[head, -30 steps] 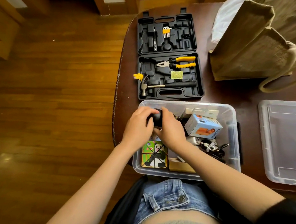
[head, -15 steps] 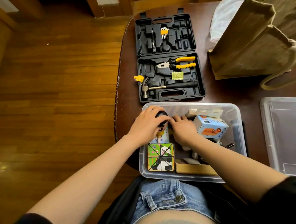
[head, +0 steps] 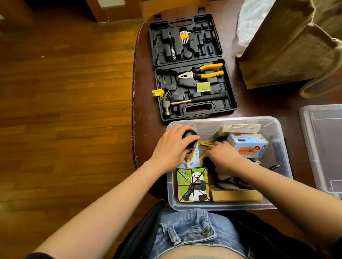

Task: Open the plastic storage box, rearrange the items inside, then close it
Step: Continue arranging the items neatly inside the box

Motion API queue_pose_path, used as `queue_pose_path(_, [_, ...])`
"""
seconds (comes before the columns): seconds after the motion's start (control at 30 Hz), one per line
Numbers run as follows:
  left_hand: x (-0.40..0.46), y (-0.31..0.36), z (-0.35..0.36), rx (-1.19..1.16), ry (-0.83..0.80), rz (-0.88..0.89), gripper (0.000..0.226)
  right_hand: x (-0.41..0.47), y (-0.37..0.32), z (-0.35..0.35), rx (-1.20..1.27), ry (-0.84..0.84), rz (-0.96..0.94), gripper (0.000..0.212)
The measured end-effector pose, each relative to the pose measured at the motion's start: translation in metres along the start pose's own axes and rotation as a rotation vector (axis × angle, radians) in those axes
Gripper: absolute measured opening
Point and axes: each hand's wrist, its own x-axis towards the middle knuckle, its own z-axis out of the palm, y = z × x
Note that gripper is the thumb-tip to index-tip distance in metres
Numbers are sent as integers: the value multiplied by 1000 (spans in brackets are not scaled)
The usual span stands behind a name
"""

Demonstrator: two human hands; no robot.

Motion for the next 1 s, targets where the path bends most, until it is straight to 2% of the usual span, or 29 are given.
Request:
queue_pose_path(0.13, [0,-2,3,-14,8,-7,49,-14,-2,-12,-41,-224,-92,38])
queue_pose_path(0.23, [0,-1,3,-32,2,-20,49,-20,1,-22,111,-304,-98,41])
queue_pose_path(0.3, [0,-1,3,-44,0,-26,50,-21,6,-28,290,-274,-74,34])
queue_pose_path(0.37, [0,0,2,-50,-5,-27,50,-19,8,-32,399,-172,-6,23])
queue_pose_path(0.43, [0,1,0,-43,-9,-31,48,-12,4,-30,358,-23,98,21])
queue_pose_path(0.5, [0,3,0,-19,0,-37,47,-2,0,-25,337,43,172,22])
queue_pose_path(0.7, [-2,15,-3,54,117,-99,39,19,-10,-2,425,-53,295,49])
queue_pose_path(0.87, [1,18,-3,143,89,-147,45,18,-10,0,285,-141,212,42])
queue_pose_path(1.0, [0,27,2,95,148,-263,45,7,0,-15,309,-152,96,30])
